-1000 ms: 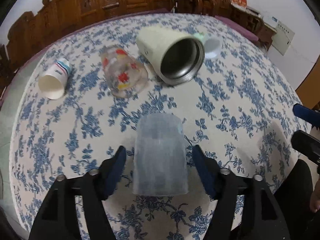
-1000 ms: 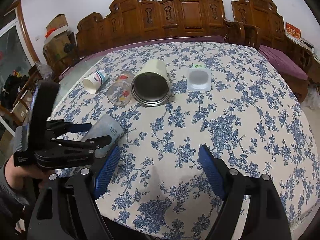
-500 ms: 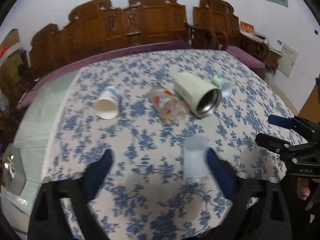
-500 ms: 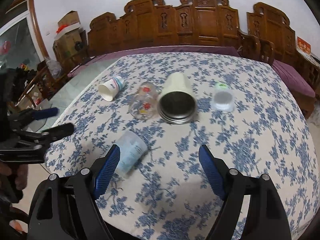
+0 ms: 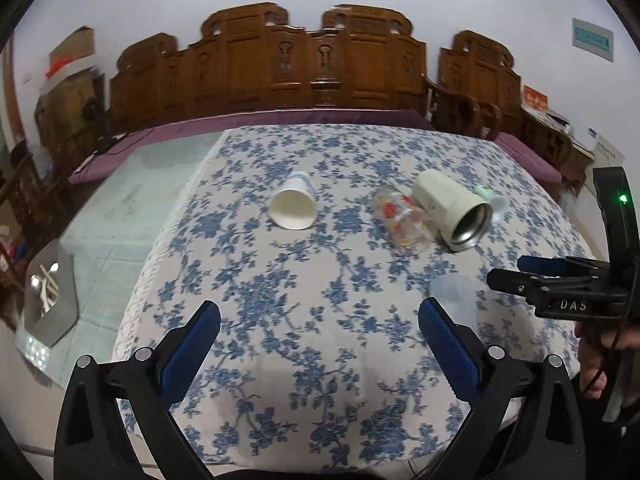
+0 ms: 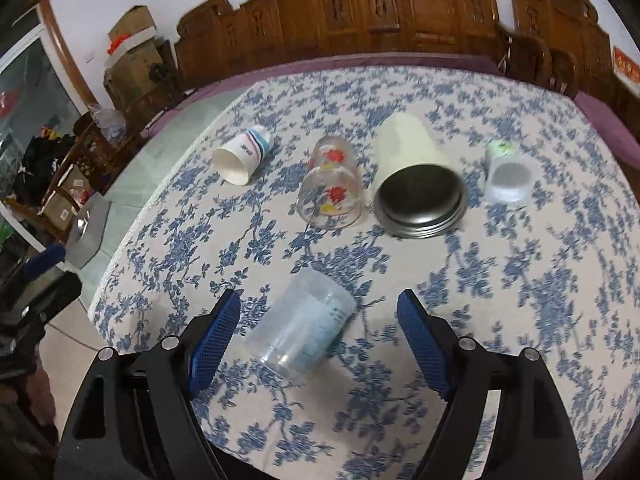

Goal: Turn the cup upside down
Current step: 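Move the right tool to the clear plastic cup and close on it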

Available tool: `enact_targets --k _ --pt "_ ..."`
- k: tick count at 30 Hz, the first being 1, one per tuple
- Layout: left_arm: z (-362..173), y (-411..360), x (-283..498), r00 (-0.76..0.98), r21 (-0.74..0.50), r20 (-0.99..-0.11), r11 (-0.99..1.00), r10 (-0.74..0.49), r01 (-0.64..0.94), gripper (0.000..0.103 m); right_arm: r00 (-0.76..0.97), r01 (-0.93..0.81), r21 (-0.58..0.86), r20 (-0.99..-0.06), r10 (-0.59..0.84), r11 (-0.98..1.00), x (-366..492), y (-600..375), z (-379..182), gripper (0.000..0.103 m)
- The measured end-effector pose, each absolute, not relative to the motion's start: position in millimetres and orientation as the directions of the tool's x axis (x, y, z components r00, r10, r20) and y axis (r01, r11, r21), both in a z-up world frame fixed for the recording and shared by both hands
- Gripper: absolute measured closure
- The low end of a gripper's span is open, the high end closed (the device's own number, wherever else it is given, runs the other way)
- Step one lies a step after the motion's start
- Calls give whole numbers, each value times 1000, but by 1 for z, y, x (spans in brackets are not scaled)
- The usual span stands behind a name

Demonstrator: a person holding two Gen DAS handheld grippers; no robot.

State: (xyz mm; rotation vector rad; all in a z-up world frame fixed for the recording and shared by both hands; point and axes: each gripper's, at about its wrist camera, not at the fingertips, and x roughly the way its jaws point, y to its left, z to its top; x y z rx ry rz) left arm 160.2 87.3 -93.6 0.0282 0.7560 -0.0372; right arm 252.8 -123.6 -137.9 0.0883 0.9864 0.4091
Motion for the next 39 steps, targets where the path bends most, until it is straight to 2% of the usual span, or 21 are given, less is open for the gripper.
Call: enact_targets --k 7,13,19,33,35,39 --pt "-103 101 163 725 51 -688 999 27 12 7 356 -230 298 -860 365 926 276 -105 -163 20" --pt "-110 109 167 708 12 -706 1000 6 3 7 230 -142 363 -893 387 921 290 -105 -192 20" --pt "-115 111 170 698 3 -716 1000 3 -1 7 176 -104 391 -898 404 914 295 -102 -204 24" --pt "-118 99 169 687 10 -726 999 -16 34 7 92 -59 422 -900 426 905 311 -98 -219 25" --pt "-119 98 169 686 13 -728 999 -17 39 7 88 -63 419 -902 423 906 311 -96 -220 35" --pt "-120 96 168 684 18 -729 999 -18 46 7 91 -79 427 -897 433 901 311 -96 -219 39"
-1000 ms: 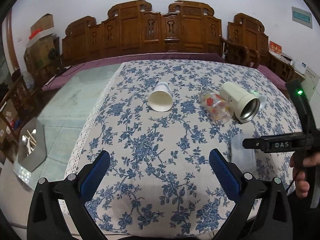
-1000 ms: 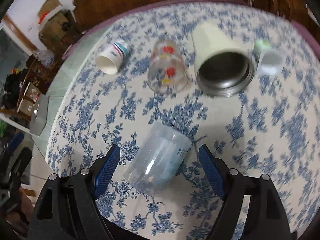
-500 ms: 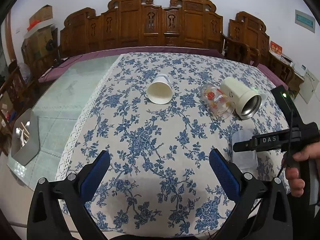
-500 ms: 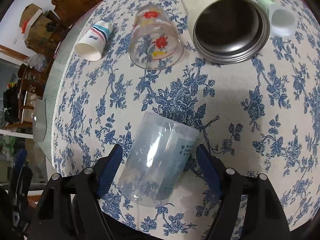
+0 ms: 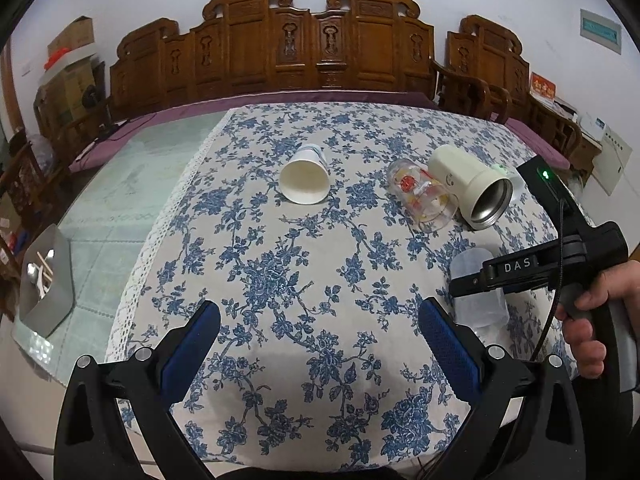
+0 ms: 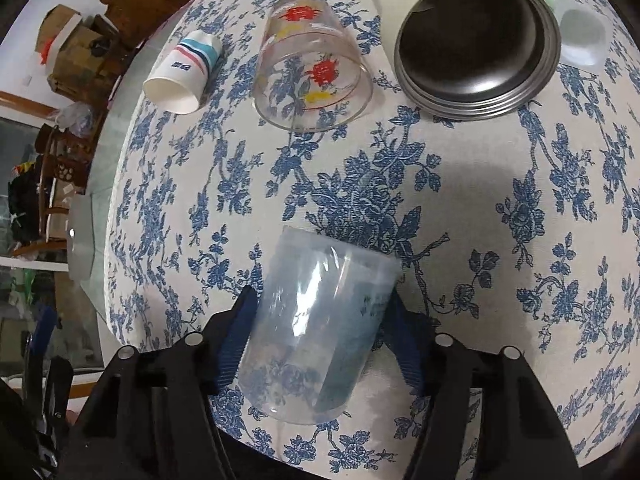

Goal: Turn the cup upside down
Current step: 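Move the right tool to the clear plastic cup and close on it, then rotate the clear plastic cup upright with the right gripper and lower it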

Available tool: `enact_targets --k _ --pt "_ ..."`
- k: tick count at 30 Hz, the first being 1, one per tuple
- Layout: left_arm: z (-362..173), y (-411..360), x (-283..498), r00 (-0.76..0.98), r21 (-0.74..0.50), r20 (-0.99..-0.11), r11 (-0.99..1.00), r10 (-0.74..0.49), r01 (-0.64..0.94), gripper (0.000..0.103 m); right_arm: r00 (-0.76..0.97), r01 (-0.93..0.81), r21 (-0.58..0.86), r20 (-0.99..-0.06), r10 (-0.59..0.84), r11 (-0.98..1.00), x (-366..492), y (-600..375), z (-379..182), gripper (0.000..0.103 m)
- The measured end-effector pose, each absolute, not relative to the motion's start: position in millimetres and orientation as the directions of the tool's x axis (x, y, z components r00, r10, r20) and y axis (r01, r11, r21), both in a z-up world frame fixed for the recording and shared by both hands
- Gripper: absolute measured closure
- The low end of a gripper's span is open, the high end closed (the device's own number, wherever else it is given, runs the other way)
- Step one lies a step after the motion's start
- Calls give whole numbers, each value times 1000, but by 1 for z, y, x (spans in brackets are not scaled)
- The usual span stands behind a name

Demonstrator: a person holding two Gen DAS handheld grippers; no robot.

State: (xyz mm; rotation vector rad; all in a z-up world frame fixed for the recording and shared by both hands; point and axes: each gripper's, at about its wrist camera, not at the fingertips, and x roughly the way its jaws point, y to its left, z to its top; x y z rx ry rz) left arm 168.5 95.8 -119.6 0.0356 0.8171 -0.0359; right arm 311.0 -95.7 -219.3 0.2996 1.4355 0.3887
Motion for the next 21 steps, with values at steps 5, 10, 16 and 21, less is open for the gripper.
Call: enact_targets --k 5,10,16,21 --pt "-120 95 169 687 31 -726 999 -2 36 7 153 -122 459 -867 474 880 305 -100 -215 41" --pt "-120 92 168 687 36 -727 998 -5 45 7 280 -226 414 -840 466 882 295 -104 -201 41" --pt "-121 88 167 684 43 -729 998 -5 53 7 422 -273 310 -812 403 911 293 -117 -194 42" --pt "-122 85 167 682 50 -732 997 -1 55 7 501 -292 251 -782 371 923 293 -124 -193 42"
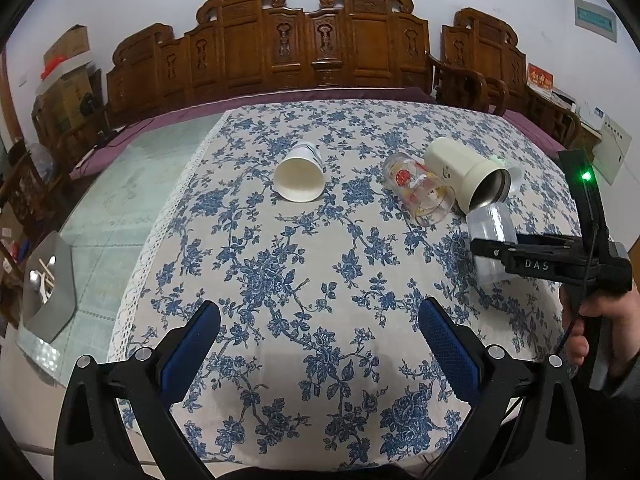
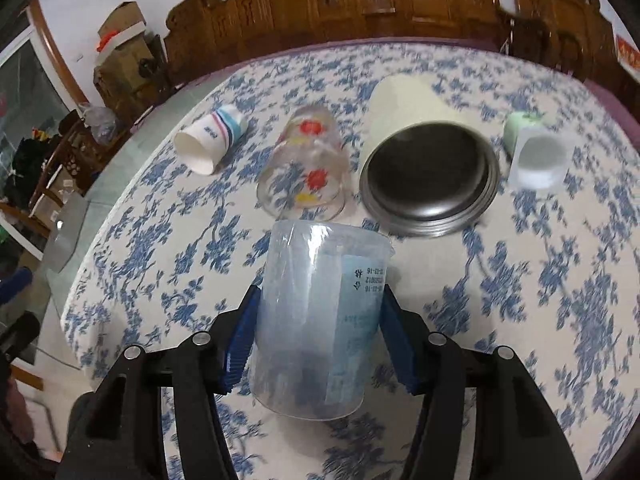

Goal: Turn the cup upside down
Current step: 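Rotate the clear plastic cup upright with the right gripper and lower it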

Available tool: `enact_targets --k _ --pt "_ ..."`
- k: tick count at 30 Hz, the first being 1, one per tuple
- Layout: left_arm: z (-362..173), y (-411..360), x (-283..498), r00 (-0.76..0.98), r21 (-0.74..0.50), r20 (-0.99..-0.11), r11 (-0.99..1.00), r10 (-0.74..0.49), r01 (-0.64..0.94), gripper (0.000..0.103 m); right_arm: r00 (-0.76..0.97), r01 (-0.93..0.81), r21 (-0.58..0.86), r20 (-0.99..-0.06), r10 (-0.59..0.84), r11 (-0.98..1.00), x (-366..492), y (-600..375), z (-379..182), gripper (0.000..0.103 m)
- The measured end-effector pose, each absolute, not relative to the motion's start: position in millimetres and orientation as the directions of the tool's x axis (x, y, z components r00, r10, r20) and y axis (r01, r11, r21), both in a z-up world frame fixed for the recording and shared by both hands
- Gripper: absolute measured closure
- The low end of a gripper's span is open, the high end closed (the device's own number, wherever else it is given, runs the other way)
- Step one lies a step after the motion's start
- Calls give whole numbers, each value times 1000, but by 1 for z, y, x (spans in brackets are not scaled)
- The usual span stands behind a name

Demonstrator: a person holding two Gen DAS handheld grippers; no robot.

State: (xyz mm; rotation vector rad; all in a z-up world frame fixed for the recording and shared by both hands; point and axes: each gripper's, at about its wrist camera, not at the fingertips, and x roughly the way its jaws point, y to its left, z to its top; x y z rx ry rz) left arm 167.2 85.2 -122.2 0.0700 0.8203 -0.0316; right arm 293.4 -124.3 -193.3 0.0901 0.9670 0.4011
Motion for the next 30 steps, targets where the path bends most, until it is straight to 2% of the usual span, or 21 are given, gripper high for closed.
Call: enact_targets --k 10,19,30 --pt "-125 84 168 679 56 -735 997 3 56 7 678 -318 -54 -711 187 947 272 -104 -195 43" --pt "-125 80 166 681 58 -733 996 -2 65 7 742 -272 -92 -653 148 958 237 -112 -202 44" --pt "-122 71 161 690 63 -724 994 -13 84 7 693 -270 7 -693 199 963 230 -128 -205 44"
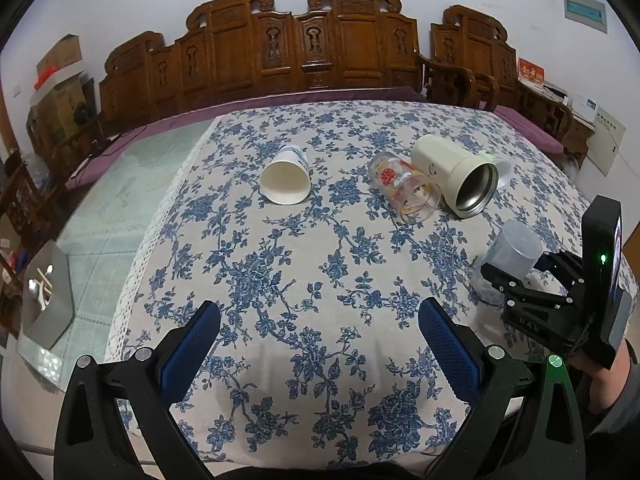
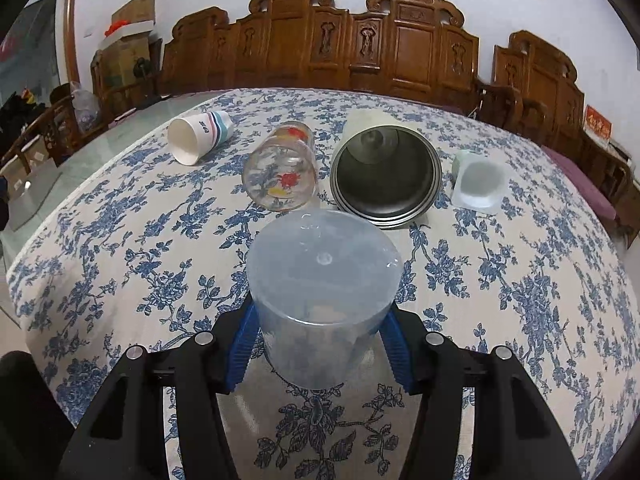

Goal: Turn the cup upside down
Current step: 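Rotate the clear plastic cup upright with the right gripper and lower it, then open the right gripper and pull it back from the cup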

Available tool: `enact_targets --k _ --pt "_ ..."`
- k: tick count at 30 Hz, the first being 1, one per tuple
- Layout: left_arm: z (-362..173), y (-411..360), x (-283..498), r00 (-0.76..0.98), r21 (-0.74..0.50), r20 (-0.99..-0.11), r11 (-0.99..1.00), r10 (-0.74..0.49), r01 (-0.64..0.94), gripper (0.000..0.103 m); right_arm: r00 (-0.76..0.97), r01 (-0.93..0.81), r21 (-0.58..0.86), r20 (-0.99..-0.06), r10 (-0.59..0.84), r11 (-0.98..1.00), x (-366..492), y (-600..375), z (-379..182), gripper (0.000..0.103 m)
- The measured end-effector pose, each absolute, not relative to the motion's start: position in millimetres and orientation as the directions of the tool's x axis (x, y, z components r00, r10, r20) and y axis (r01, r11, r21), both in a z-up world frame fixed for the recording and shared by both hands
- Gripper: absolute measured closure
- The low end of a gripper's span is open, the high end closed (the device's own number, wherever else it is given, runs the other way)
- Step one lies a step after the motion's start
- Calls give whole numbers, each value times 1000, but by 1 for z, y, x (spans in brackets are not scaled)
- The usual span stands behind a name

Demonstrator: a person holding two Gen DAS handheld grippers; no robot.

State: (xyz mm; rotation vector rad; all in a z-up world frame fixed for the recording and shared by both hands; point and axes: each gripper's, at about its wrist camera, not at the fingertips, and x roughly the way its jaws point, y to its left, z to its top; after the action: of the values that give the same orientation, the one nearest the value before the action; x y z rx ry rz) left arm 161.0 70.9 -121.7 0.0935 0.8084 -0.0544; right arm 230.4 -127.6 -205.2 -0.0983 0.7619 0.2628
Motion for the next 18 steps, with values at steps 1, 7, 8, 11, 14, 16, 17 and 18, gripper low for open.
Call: enact_targets --k 1,7,8,11,14,16,17,18 --pt "-121 70 161 690 62 -724 994 -14 86 7 687 -272 14 -697 204 962 231 -128 -205 44" --pt "-118 65 158 697 65 -717 994 -17 91 7 662 -303 44 -709 243 952 230 -127 -200 35" --pt "-118 63 157 699 68 -715 993 -16 92 7 659 -309 49 -709 251 950 230 -127 -199 32" --pt "-114 59 153 708 74 -706 993 -15 95 7 660 -313 71 -701 271 947 224 -131 -194 27" --pt "-107 53 146 725 74 -689 993 -17 94 7 665 -311 97 -688 289 945 213 -138 -186 20" --pt "-98 47 139 751 70 -661 994 -15 81 7 680 -302 112 -670 297 947 202 -147 -176 17" --pt "-96 46 137 756 64 -655 995 -17 78 7 686 -298 124 -662 302 947 196 -152 -170 15" --pt "-93 41 132 764 55 -645 995 -25 79 7 691 -293 136 -654 308 946 192 -157 -164 14"
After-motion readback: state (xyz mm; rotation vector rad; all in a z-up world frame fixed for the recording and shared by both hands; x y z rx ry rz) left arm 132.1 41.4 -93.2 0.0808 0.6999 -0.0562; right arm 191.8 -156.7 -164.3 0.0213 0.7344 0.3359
